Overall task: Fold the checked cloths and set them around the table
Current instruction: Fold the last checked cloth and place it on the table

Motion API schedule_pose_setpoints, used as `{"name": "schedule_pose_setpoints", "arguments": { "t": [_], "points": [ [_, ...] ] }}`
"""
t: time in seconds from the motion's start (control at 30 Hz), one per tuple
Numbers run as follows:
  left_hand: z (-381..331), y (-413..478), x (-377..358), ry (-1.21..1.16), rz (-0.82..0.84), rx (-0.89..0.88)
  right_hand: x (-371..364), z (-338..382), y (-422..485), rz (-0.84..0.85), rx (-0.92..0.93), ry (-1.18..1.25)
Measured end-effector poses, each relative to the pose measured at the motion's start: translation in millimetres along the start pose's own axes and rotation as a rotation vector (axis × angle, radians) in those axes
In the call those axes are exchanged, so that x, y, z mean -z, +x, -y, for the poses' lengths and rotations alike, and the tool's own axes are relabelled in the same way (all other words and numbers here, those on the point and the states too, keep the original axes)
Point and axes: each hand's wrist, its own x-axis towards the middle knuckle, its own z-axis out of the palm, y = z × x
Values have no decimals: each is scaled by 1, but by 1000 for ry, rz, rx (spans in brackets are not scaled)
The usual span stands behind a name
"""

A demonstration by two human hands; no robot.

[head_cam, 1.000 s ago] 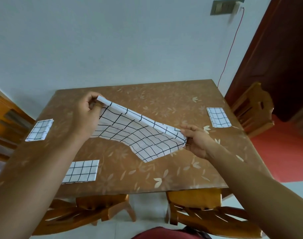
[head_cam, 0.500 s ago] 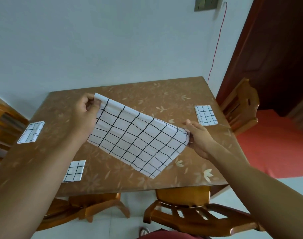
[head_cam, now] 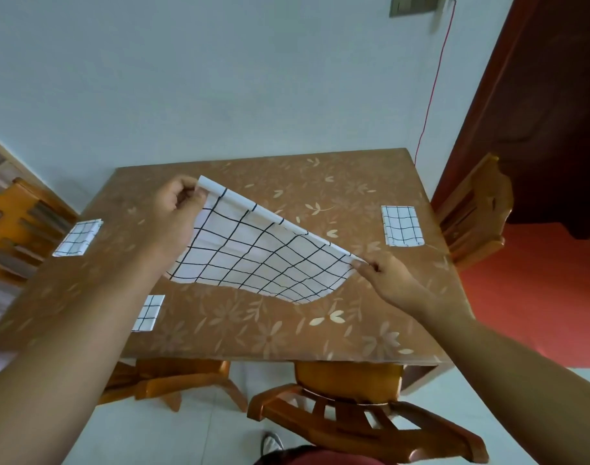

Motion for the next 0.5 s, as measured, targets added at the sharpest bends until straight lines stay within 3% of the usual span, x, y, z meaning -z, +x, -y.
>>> {"name": "schedule_pose_setpoints", "arguments": {
  "t": [0.17, 0.3, 0.5],
  "points": [
    [-23, -12, 3, 109, 90, -21, 10, -14, -5, 102, 39, -48],
    [-64, -30, -2, 218, 186, -73, 8, 25, -15, 182, 148, -42],
    [-110, -48, -6, 432, 273, -220, -14, 102, -26, 159, 321, 87]
  ]
}}
